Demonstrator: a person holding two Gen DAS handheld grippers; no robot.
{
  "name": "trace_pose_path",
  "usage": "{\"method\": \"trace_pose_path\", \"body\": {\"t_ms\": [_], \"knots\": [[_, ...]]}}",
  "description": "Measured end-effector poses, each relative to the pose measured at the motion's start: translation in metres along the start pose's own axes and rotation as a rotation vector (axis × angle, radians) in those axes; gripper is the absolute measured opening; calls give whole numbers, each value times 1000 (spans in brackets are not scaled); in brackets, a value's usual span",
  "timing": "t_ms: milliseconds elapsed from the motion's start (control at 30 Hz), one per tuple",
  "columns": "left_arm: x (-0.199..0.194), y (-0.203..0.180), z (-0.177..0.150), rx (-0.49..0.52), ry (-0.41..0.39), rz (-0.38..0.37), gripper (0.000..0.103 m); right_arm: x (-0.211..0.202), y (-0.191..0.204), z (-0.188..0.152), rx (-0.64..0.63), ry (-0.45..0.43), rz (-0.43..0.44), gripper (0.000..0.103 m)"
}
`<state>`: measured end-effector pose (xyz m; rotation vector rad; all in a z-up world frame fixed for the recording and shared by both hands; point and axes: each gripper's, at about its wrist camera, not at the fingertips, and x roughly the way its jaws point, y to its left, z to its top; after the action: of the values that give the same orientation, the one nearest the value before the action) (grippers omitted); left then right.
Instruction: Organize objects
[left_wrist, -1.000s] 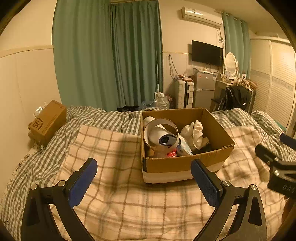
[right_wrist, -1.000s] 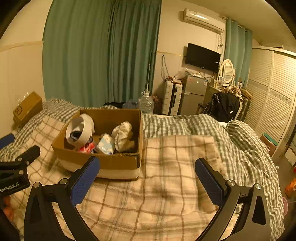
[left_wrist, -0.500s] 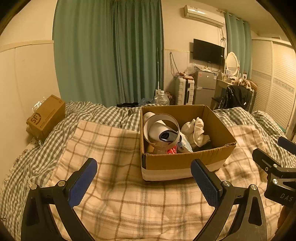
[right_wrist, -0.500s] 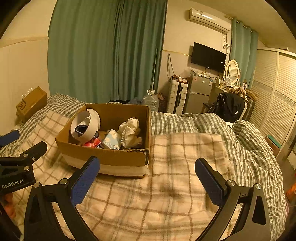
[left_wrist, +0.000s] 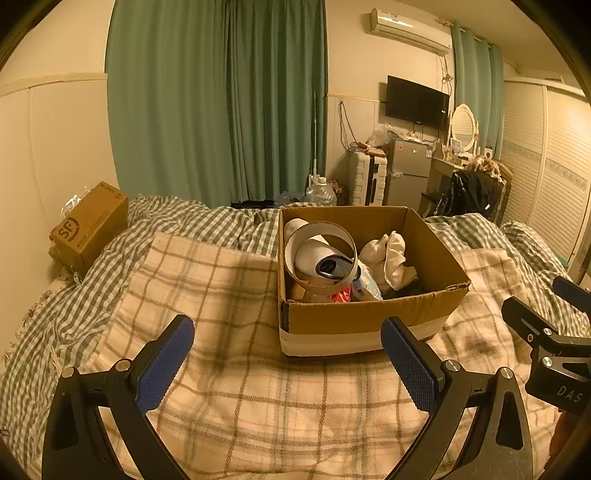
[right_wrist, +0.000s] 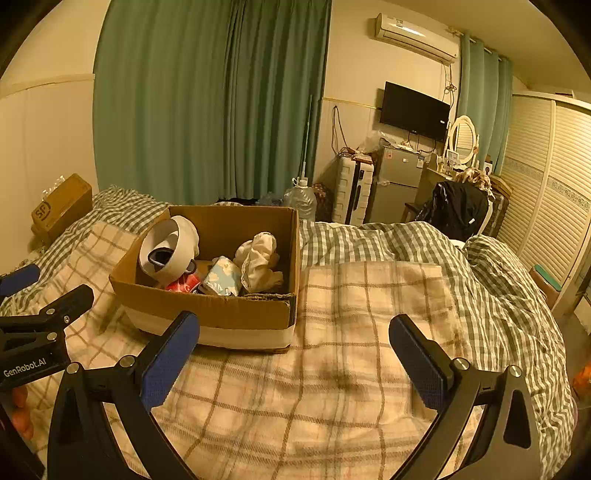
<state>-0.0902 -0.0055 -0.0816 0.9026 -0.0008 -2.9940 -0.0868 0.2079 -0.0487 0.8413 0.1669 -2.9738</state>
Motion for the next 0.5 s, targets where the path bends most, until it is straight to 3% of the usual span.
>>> {"method": "trace_pose_path", "body": {"t_ms": [500], "knots": [[-1, -3, 1, 15, 1, 5, 103, 2, 0, -1, 5, 3, -2, 103]]}}
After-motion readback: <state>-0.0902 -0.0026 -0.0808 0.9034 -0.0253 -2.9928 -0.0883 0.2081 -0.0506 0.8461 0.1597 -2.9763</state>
